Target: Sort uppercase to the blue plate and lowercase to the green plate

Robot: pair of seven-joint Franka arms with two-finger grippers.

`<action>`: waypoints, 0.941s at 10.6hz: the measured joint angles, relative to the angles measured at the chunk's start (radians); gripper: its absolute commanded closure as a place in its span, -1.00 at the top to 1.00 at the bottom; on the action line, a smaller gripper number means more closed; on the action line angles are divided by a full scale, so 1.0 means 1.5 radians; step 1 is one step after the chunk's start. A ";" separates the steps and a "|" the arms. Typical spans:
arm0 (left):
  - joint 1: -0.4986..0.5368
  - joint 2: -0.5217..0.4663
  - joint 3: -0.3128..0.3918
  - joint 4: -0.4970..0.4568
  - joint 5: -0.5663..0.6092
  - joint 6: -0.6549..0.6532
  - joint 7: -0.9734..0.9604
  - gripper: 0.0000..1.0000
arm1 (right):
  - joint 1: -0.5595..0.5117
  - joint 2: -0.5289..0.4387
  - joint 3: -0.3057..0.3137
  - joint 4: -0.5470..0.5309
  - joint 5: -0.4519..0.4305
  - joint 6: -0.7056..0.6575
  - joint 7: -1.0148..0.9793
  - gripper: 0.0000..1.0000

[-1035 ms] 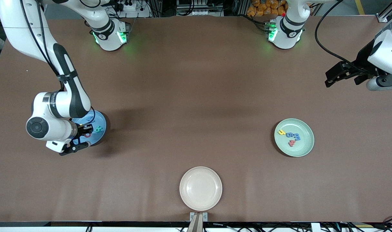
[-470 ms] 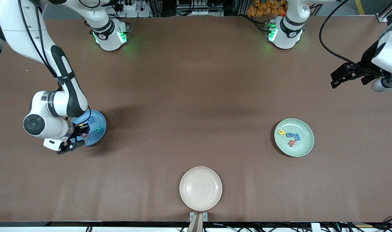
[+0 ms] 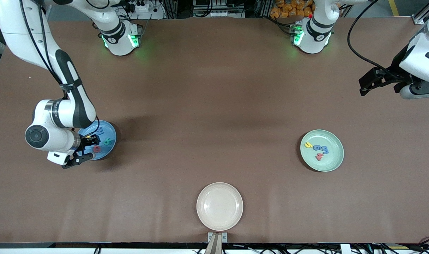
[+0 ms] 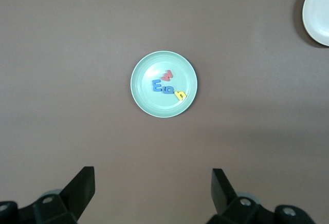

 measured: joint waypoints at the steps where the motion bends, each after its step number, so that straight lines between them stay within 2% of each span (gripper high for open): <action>1: 0.000 0.000 -0.001 -0.001 -0.001 0.000 0.000 1.00 | 0.000 -0.002 0.000 0.004 0.003 -0.011 0.019 0.86; 2: 0.000 0.000 -0.002 -0.002 -0.003 0.000 0.003 1.00 | 0.000 -0.010 0.000 0.013 0.004 -0.037 0.053 0.87; 3: 0.000 0.000 -0.002 -0.003 -0.005 0.000 0.013 1.00 | 0.000 -0.026 0.001 0.025 0.005 -0.066 0.089 1.00; 7: 0.003 0.000 -0.001 -0.005 -0.005 0.000 0.070 1.00 | 0.000 -0.143 0.006 0.055 0.005 -0.185 0.183 1.00; 10: 0.004 -0.001 0.000 -0.006 -0.010 0.003 0.078 1.00 | 0.000 -0.216 0.007 0.118 0.005 -0.327 0.201 1.00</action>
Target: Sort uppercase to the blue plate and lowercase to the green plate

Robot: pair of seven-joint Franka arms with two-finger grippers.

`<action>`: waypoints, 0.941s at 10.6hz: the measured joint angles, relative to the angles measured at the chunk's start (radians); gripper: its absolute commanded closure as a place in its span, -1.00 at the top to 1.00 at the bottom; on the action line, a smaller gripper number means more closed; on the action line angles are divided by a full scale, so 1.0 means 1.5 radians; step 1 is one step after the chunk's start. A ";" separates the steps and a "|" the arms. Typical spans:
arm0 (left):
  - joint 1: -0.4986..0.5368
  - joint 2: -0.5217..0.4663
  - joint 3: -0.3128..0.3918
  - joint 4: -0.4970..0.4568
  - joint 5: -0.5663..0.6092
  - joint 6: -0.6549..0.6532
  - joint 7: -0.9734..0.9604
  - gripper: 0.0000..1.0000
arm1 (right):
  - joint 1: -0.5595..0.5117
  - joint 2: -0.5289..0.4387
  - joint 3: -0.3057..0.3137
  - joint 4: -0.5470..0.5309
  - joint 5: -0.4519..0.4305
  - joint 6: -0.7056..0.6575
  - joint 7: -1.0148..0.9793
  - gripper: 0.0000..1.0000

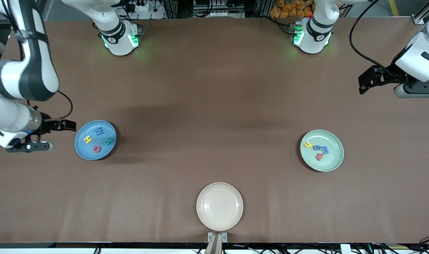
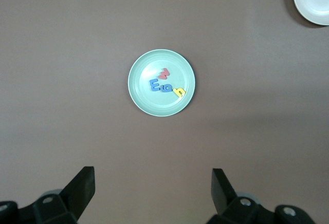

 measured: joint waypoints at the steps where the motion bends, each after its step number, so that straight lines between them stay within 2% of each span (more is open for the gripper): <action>1: 0.000 0.000 0.001 0.000 -0.010 0.000 0.000 1.00 | 0.000 -0.014 0.000 0.032 0.000 -0.042 0.002 1.00; 4: 0.001 -0.001 0.002 0.000 -0.019 0.002 0.000 1.00 | 0.000 -0.047 0.002 0.111 0.000 -0.122 0.013 1.00; 10: 0.001 0.000 0.004 0.000 -0.019 0.003 0.000 1.00 | -0.010 -0.097 0.025 0.127 0.000 -0.146 0.064 1.00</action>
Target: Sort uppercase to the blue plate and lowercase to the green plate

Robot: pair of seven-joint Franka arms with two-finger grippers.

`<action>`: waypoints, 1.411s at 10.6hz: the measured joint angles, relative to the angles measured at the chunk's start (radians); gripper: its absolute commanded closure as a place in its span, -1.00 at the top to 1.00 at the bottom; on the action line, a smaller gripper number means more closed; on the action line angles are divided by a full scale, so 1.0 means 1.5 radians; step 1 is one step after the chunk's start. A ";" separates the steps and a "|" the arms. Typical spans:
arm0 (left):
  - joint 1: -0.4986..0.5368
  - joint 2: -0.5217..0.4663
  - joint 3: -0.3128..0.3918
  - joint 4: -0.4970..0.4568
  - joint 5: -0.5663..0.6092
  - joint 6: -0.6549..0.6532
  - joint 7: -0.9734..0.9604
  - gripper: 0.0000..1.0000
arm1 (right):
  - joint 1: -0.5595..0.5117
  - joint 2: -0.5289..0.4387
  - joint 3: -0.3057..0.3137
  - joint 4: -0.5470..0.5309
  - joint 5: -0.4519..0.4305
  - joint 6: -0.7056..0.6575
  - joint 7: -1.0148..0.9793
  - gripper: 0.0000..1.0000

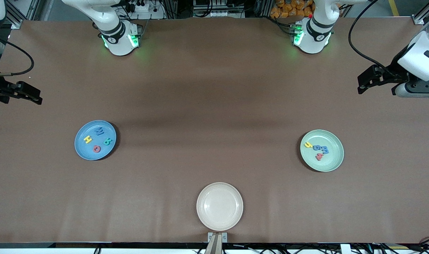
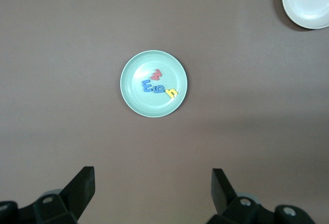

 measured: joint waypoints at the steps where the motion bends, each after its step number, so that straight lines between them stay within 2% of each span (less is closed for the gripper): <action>1: 0.000 0.000 0.000 0.000 0.000 0.000 0.000 1.00 | -0.003 0.000 0.000 0.000 0.000 0.000 -0.001 1.00; 15: 0.001 0.000 0.008 0.000 0.005 0.000 0.000 1.00 | -0.008 0.000 0.008 -0.002 0.001 0.012 -0.035 1.00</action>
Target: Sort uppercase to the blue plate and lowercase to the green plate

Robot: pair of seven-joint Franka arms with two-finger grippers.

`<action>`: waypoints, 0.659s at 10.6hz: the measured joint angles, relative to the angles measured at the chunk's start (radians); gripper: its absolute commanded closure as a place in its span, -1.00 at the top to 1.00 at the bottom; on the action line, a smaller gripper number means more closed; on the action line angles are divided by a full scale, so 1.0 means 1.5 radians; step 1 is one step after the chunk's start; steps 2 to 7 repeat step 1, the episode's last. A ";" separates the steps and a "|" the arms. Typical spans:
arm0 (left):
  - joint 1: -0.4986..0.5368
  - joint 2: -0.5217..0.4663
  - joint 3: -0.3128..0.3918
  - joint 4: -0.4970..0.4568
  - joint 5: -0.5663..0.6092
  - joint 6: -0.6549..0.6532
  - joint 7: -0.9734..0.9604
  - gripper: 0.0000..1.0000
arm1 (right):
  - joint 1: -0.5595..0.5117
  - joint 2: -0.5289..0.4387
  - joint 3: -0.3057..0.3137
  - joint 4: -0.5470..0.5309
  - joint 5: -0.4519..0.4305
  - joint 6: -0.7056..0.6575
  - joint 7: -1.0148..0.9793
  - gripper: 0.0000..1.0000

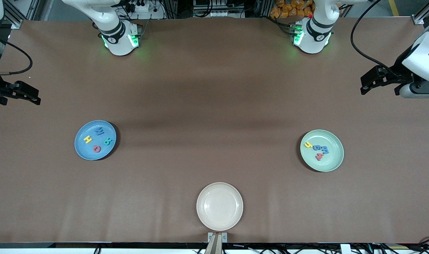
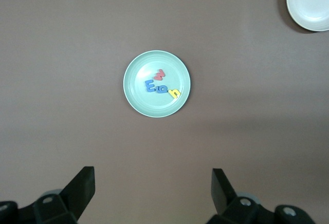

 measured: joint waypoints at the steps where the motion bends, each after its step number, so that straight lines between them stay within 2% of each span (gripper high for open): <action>1: 0.000 0.000 0.000 0.000 0.005 0.000 0.000 1.00 | 0.000 0.000 0.000 0.000 0.001 0.005 0.000 1.00; 7: 0.000 0.000 0.000 0.000 0.005 0.000 0.000 1.00 | 0.000 0.000 0.000 0.000 0.001 0.005 0.000 1.00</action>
